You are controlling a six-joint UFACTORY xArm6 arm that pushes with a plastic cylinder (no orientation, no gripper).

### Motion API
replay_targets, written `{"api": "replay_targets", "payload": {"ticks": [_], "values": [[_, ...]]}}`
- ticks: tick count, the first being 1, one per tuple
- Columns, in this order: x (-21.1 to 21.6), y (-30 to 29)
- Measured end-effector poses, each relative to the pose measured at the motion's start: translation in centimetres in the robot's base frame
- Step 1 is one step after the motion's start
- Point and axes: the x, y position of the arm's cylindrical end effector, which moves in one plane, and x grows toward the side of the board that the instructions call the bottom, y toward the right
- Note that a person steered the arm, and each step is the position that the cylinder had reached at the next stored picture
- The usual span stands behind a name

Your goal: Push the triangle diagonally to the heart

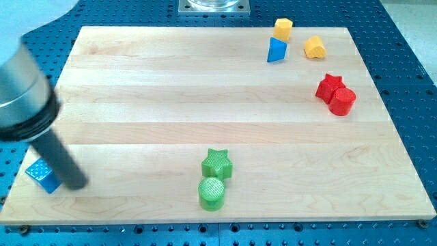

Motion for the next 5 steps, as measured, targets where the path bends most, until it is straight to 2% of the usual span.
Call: {"api": "replay_targets", "payload": {"ticks": [1,2,4,5], "values": [[-8.7,5.9],[-14.5,14.2],[-22.3,30.4],[-27.1,34.0]]}}
